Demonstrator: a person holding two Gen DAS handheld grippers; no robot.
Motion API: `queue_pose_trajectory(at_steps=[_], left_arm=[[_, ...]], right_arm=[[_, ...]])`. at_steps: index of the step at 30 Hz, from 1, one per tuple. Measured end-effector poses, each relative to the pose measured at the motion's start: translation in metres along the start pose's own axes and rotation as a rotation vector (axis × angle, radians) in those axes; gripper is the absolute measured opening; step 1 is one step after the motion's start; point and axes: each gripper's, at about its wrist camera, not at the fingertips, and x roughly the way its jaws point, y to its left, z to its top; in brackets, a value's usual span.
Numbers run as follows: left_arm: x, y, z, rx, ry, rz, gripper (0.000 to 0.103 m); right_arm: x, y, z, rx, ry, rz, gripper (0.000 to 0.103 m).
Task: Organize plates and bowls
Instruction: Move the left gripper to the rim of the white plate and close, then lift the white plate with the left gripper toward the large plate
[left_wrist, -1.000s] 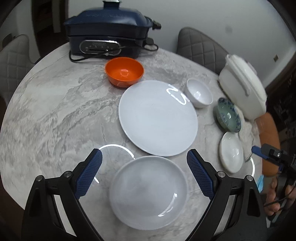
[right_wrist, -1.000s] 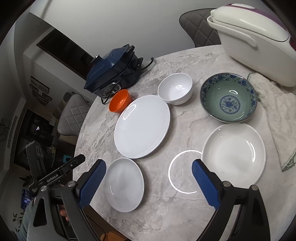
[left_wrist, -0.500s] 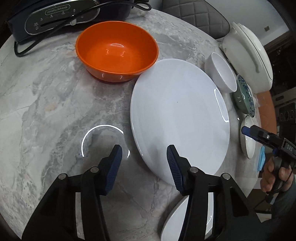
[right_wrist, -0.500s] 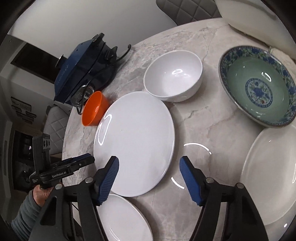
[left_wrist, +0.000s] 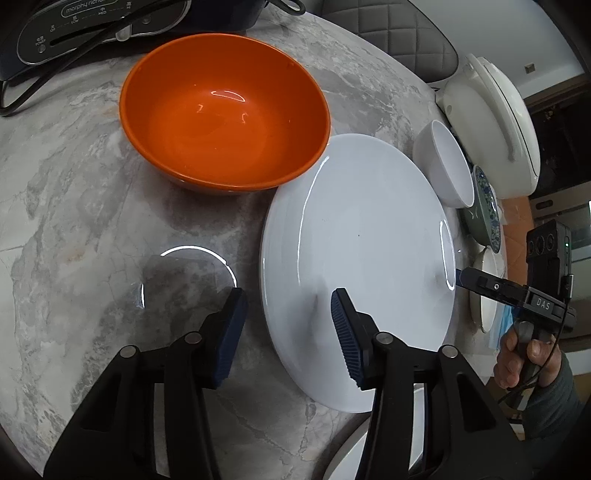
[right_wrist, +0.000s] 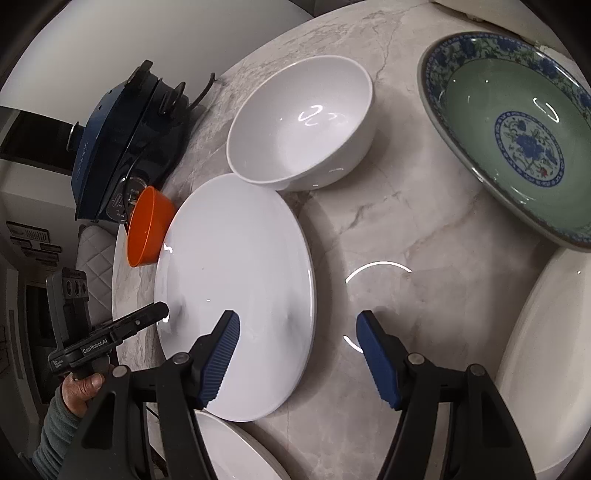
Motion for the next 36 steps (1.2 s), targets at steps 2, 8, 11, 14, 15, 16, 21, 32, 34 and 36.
queue_pose_trajectory(at_steps=[2,8,11,14,15,16,21,32,34,36], left_arm=[[0.006,-0.003,0.004,-0.009,0.017,-0.016,0.030],[0.001,-0.001,0.006,-0.023,0.015,-0.023,0.030],[0.000,0.002,0.007,-0.022,0.023,-0.025,0.029],[0.001,0.003,0.009,-0.021,0.036,-0.021,0.029],[0.002,0.002,0.010,-0.018,0.038,-0.020,0.029],[0.002,0.002,0.011,-0.017,0.040,-0.019,0.028],[-0.001,0.015,0.005,-0.029,0.062,-0.040,0.016],[-0.002,0.026,0.004,-0.037,0.086,-0.092,0.014],[-0.002,0.026,0.004,-0.032,0.085,-0.089,0.014],[-0.003,0.025,0.002,-0.030,0.085,-0.087,0.014]], right_arm=[[0.002,0.001,0.002,-0.007,0.008,0.002,0.065],[0.011,-0.002,0.010,0.017,0.027,0.012,0.054],[0.012,-0.003,0.016,0.022,0.031,0.017,0.047],[0.015,-0.005,0.021,0.041,0.048,0.035,0.037],[0.016,-0.005,0.022,0.043,0.051,0.038,0.035],[0.017,-0.006,0.023,0.046,0.054,0.039,0.034],[0.019,-0.009,0.027,0.080,0.075,0.066,0.033],[0.021,-0.017,0.030,0.089,0.119,0.067,0.016],[0.021,-0.015,0.030,0.092,0.117,0.066,0.016],[0.022,-0.014,0.030,0.090,0.116,0.060,0.017]])
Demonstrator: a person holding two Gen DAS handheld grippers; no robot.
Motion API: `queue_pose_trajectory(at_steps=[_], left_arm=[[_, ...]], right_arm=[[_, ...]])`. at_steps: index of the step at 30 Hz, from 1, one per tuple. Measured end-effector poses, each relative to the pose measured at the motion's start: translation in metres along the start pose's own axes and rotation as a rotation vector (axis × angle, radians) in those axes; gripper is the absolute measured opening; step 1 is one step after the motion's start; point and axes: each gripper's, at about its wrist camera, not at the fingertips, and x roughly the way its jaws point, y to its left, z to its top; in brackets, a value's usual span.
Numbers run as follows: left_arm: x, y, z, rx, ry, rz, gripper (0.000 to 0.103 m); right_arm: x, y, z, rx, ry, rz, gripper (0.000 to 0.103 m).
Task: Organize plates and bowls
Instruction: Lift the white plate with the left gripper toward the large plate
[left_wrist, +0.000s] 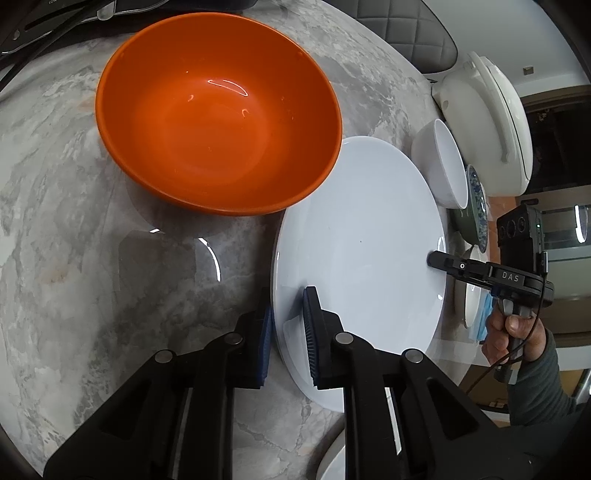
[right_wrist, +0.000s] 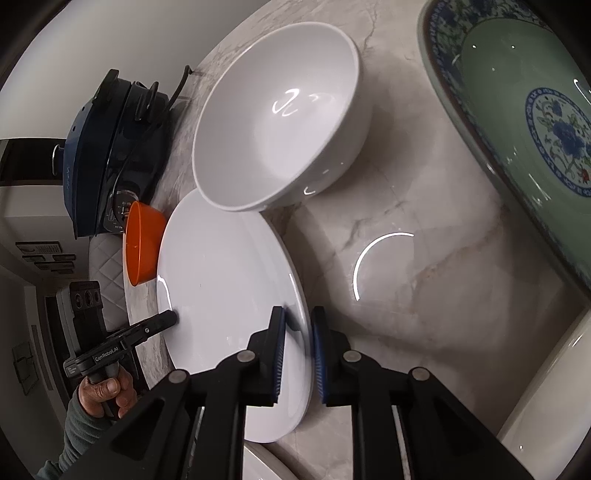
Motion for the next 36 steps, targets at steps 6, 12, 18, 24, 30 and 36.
queue_pose_trajectory(at_steps=[6,12,18,24,30,36], left_arm=[[-0.002,-0.003,-0.004,-0.002,-0.021,0.006,0.014],[-0.002,-0.003,-0.005,0.001,-0.029,0.009,0.014],[-0.008,-0.008,-0.007,0.013,-0.051,0.005,0.014],[-0.023,-0.014,-0.017,0.011,-0.079,0.003,0.014],[-0.051,-0.025,-0.038,0.002,-0.131,0.001,0.014],[-0.080,-0.041,-0.075,0.005,-0.180,-0.002,0.014]], right_arm=[[0.000,0.001,-0.002,-0.001,-0.005,-0.012,0.017],[0.001,0.007,-0.004,-0.023,-0.013,-0.024,0.017],[-0.003,0.010,-0.006,-0.033,-0.029,-0.015,0.017],[-0.010,0.014,-0.011,-0.049,-0.039,-0.005,0.017],[-0.018,0.028,-0.023,-0.083,-0.051,0.003,0.017],[-0.036,0.042,-0.044,-0.122,-0.072,0.018,0.017]])
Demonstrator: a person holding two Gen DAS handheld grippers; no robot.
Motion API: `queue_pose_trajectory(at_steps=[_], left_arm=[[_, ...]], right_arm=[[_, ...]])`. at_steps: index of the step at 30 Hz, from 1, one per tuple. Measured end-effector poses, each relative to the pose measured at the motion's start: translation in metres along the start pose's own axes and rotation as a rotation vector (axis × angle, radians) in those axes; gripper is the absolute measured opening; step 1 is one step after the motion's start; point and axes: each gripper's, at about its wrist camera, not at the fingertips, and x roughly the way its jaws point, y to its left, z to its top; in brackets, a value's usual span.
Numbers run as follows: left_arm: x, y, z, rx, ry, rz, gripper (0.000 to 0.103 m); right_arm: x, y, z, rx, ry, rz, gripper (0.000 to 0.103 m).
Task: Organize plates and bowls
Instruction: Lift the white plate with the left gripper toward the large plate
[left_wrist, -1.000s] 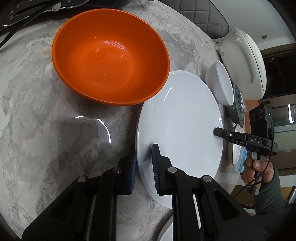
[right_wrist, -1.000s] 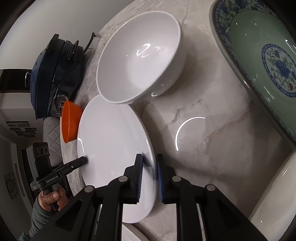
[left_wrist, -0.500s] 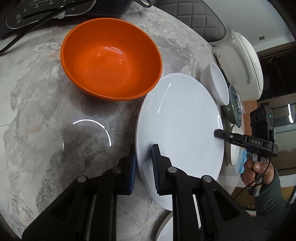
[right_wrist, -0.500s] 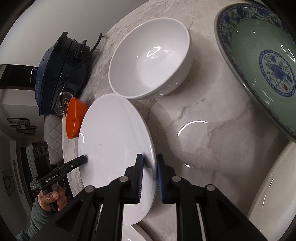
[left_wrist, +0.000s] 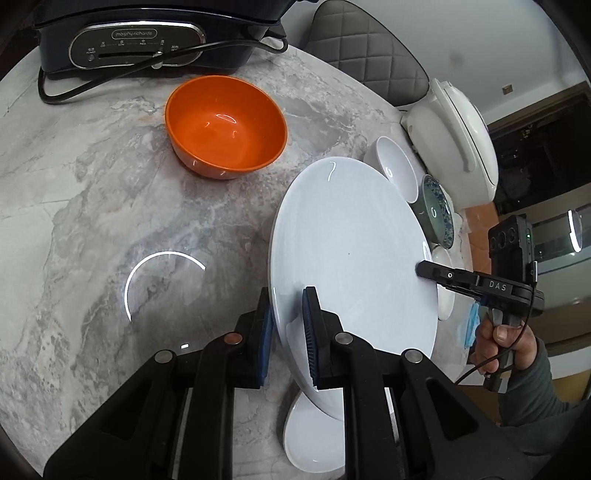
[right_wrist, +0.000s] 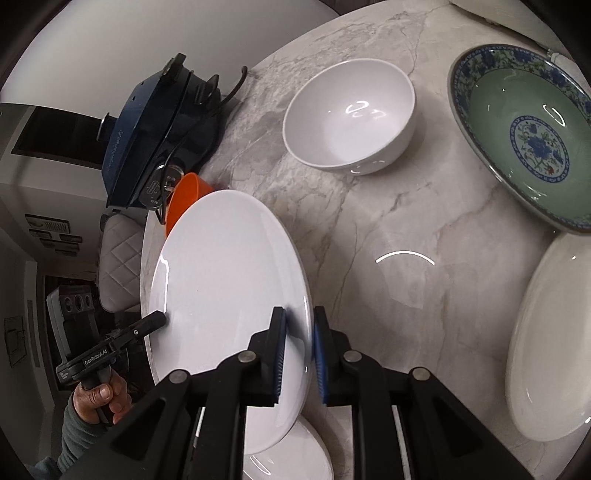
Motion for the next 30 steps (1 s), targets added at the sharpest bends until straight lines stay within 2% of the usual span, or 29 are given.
queue_pose_trajectory(at_steps=[9,15,23,30], left_arm=[[-0.048,-0.001,-0.071,-0.046,-0.049,0.025,0.014],[-0.082,0.018,-0.126,-0.100,-0.090,0.045,0.014],[-0.118,0.067,-0.186,-0.213,-0.138,0.088,0.014],[-0.138,0.122,-0.215,-0.292,-0.188,0.130,0.014]], right_arm=[[-0.011,0.029,-0.041,-0.065,0.011,0.016,0.017],[0.001,0.051,-0.067,-0.117,0.049,0.024,0.017],[0.040,0.089,-0.091,-0.215,0.131,0.040,0.017],[0.086,0.131,-0.100,-0.333,0.205,0.021,0.017]])
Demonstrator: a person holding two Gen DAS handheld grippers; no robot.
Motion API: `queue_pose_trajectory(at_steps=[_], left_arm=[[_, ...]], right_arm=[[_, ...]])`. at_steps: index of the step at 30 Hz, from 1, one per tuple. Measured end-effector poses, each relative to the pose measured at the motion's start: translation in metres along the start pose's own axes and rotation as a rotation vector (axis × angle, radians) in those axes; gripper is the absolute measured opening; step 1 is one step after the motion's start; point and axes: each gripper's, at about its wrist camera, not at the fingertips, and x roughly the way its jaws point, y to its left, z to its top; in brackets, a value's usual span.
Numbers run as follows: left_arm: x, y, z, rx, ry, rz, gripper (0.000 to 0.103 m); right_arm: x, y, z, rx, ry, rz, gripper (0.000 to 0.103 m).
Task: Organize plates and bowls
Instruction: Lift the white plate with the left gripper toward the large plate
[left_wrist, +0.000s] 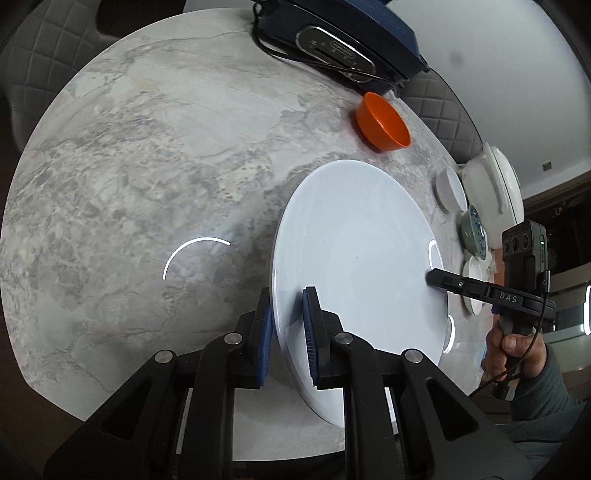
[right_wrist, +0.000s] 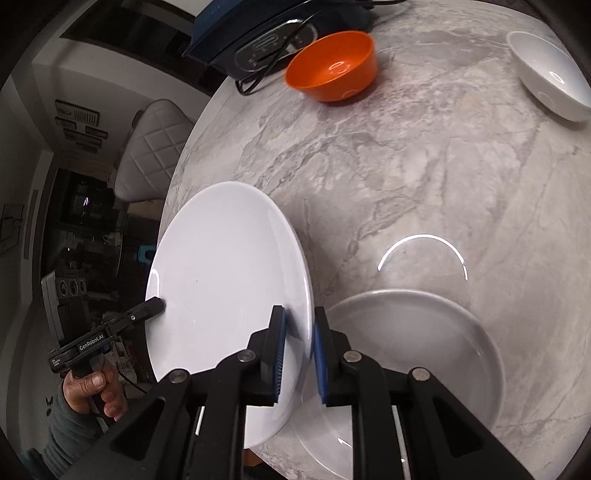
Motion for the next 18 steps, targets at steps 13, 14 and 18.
queue_pose_trajectory(at_steps=[13,14,18], left_arm=[[0.007,0.077,-0.004,-0.102,-0.019,0.044,0.015],[0.007,0.080,-0.004,-0.103,-0.019,0.046,0.015],[0.012,0.084,-0.005,-0.109,-0.009,0.055,0.015]], right_arm=[[0.072,0.038,0.024,-0.123,0.118,-0.071,0.019],[0.074,0.039,0.025,-0.130,0.124,-0.077,0.019],[0.083,0.040,0.027,-0.143,0.137,-0.093,0.019]])
